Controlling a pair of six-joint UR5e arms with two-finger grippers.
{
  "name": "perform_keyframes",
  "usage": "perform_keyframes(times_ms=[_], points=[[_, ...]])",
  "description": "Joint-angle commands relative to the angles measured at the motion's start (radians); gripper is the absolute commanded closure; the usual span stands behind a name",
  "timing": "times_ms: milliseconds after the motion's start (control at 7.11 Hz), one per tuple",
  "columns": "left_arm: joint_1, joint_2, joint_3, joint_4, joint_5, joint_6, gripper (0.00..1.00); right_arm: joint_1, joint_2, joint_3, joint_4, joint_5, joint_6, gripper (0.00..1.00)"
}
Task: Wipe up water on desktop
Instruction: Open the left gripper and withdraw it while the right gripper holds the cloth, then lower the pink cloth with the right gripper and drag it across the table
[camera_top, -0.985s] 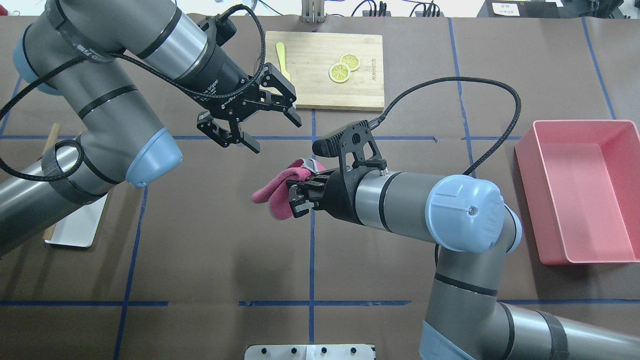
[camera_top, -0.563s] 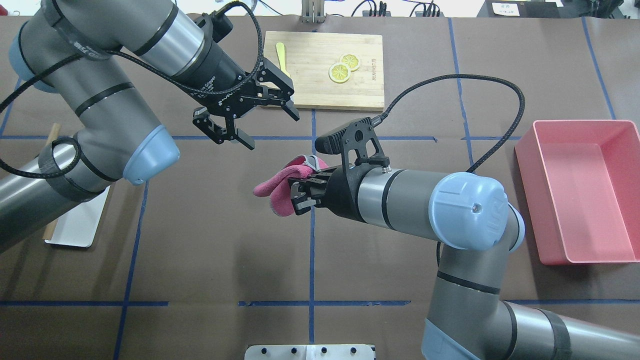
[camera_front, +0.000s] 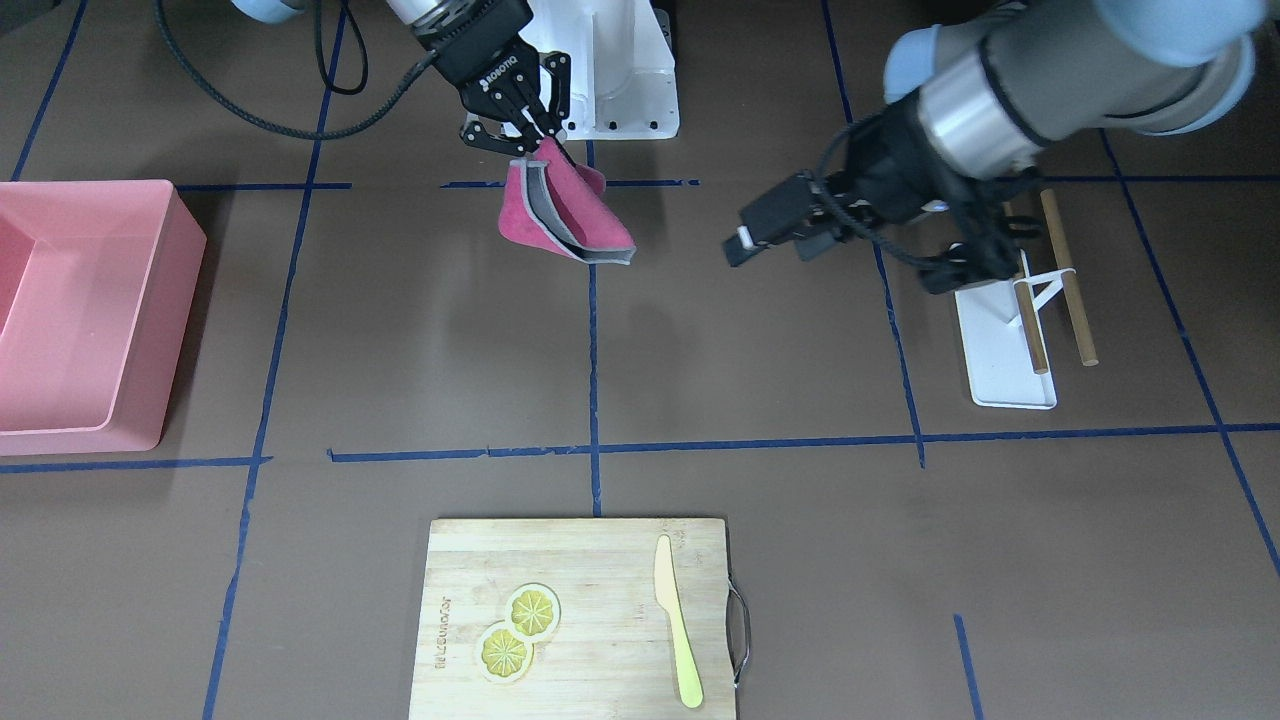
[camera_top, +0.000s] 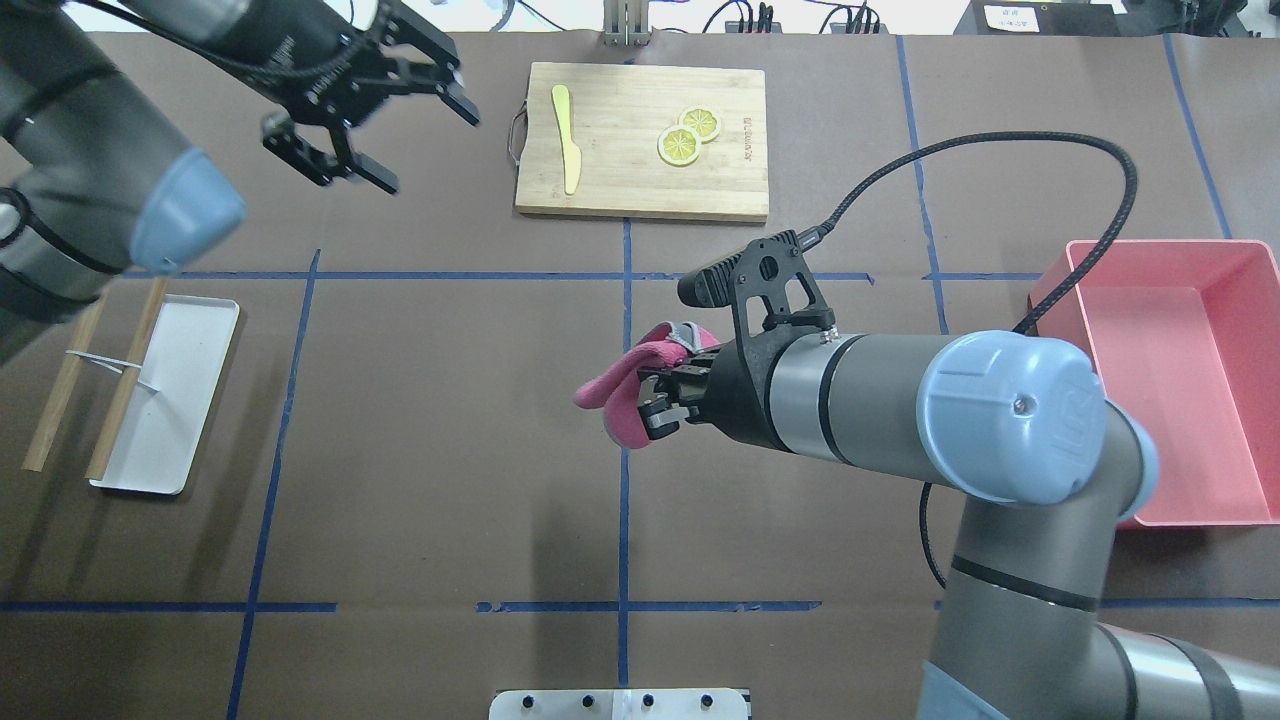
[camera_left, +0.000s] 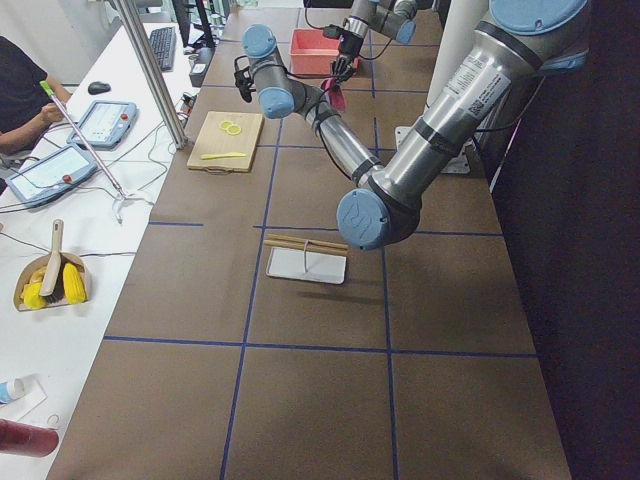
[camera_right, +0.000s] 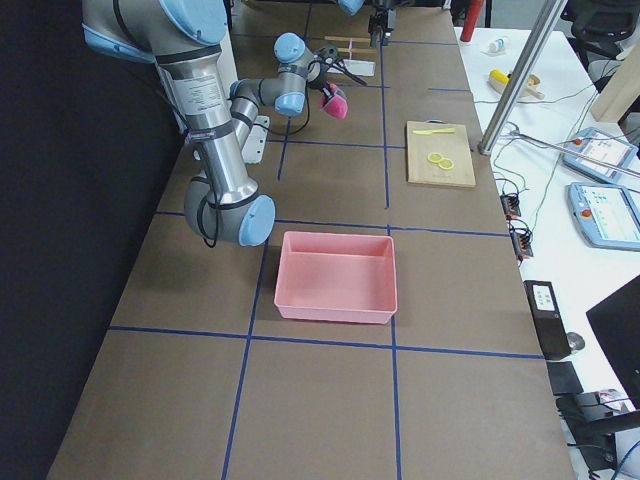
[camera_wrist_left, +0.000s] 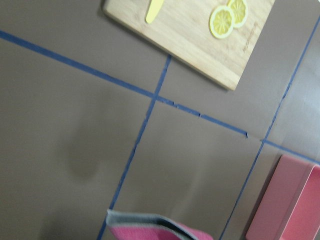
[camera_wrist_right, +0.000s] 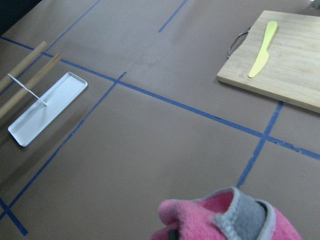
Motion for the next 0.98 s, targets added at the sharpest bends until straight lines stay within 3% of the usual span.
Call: perform_keyframes(times_ms=[0,281,563,844], points=[[-0.097,0.056,-0.017,0.043,0.086,0.258,0.00,0.077,0.002,0.090,-0.274,0.128,0.000,1.00],[-0.097,0.133,-0.084,0.136,0.265,0.463,0.00,0.168,0.011,0.116,-0.486,0.322,0.002,1.00],[-0.106,0.249,-0.200,0.299,0.333,0.706,0.00,0.208,0.001,0.101,-0.585,0.534,0.009,1.00],[-0.117,0.344,-0.217,0.299,0.336,0.742,0.00,0.176,-0.001,0.007,-0.576,0.543,0.012,1.00]])
